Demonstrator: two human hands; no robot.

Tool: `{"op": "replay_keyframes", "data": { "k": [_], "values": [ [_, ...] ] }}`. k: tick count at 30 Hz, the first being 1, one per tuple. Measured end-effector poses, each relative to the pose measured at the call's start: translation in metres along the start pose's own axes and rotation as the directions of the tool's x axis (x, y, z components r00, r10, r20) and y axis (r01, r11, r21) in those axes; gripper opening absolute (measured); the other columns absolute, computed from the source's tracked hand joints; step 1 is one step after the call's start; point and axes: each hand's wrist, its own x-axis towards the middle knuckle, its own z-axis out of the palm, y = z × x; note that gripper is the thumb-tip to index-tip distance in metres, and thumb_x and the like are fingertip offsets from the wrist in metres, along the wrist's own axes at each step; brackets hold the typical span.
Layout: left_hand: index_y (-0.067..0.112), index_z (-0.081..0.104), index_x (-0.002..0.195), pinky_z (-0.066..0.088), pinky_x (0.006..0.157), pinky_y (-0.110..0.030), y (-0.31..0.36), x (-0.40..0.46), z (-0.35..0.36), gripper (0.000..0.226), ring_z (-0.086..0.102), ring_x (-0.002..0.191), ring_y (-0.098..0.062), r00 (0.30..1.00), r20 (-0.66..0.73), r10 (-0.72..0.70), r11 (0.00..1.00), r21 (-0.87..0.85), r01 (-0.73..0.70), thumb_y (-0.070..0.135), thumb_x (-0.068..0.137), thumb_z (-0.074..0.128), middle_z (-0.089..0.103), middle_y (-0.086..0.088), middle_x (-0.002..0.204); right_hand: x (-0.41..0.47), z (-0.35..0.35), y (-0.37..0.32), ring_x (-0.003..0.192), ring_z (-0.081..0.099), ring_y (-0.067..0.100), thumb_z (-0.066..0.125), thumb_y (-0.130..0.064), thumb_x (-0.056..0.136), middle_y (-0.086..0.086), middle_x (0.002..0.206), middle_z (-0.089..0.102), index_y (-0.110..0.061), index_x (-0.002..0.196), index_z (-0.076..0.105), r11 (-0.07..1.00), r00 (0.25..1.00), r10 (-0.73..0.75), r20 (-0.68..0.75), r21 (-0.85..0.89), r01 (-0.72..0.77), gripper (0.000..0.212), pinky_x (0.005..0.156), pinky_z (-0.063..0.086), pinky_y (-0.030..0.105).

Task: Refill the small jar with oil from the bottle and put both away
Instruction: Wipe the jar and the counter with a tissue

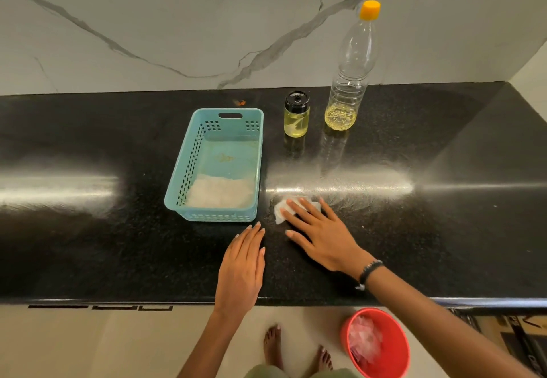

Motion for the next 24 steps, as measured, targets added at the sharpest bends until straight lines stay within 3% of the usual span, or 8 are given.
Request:
{"op": "replay_keyframes", "data": {
  "k": [5, 9, 15, 18, 24],
  "values": [
    [0.011, 0.053, 0.134, 0.042, 0.107, -0.038, 0.001, 0.000, 0.000, 0.041, 0.048, 0.131, -0.017, 0.999, 0.003, -0.039, 0.998, -0.042, 0.039, 0.026, 0.100, 0.036, 0.050, -0.002, 0.142, 0.001, -0.010, 0.031, 0.145, -0.009, 0.009, -0.004, -0.061, 0.091, -0.014, 0.158, 0.000, -0.038, 0.149, 0.005, 0.987, 0.988, 0.156, 0.012, -0.034, -0.156, 0.063, 0.118, -0.011, 0.041],
    [0.011, 0.052, 0.135, 0.041, 0.109, -0.036, -0.001, 0.000, 0.000, 0.042, 0.046, 0.132, -0.016, 0.998, 0.013, -0.058, 0.996, -0.065, 0.058, 0.028, 0.100, 0.035, 0.049, -0.002, 0.143, 0.045, -0.007, 0.005, 0.147, -0.006, 0.015, -0.009, -0.063, 0.084, -0.007, 0.160, 0.003, -0.033, 0.151, 0.009, 0.974, 0.975, 0.221, 0.006, 0.048, -0.221, 0.075, 0.117, -0.010, 0.040],
    [0.010, 0.052, 0.135, 0.041, 0.108, -0.037, 0.000, 0.001, 0.000, 0.042, 0.046, 0.132, -0.016, 0.997, 0.021, -0.068, 0.995, -0.073, 0.069, 0.027, 0.100, 0.035, 0.050, -0.002, 0.142, 0.018, 0.005, -0.030, 0.146, -0.007, 0.013, 0.005, -0.055, 0.096, -0.011, 0.158, 0.002, -0.035, 0.150, 0.010, 0.999, 1.000, 0.022, 0.000, 0.044, -0.022, 0.058, 0.117, -0.012, 0.040],
    [0.010, 0.053, 0.134, 0.042, 0.107, -0.037, 0.001, 0.001, -0.002, 0.042, 0.048, 0.130, -0.017, 0.997, 0.019, -0.071, 0.995, -0.066, 0.073, 0.028, 0.100, 0.035, 0.051, -0.002, 0.141, -0.017, 0.008, -0.013, 0.147, 0.000, 0.012, 0.010, -0.052, 0.100, -0.012, 0.156, 0.006, -0.036, 0.149, 0.014, 0.999, 0.999, -0.034, -0.030, -0.007, 0.034, 0.053, 0.117, -0.005, 0.043],
    [0.010, 0.052, 0.134, 0.040, 0.109, -0.034, 0.000, 0.000, -0.004, 0.043, 0.046, 0.131, -0.015, 0.997, 0.017, -0.079, 0.990, -0.114, 0.080, 0.028, 0.100, 0.034, 0.051, -0.002, 0.141, 0.017, -0.003, -0.002, 0.147, -0.003, 0.014, -0.010, -0.057, 0.088, -0.009, 0.159, 0.004, -0.034, 0.150, 0.009, 0.981, 0.981, 0.195, -0.020, -0.019, -0.195, 0.069, 0.117, -0.012, 0.041]
  ]
}}
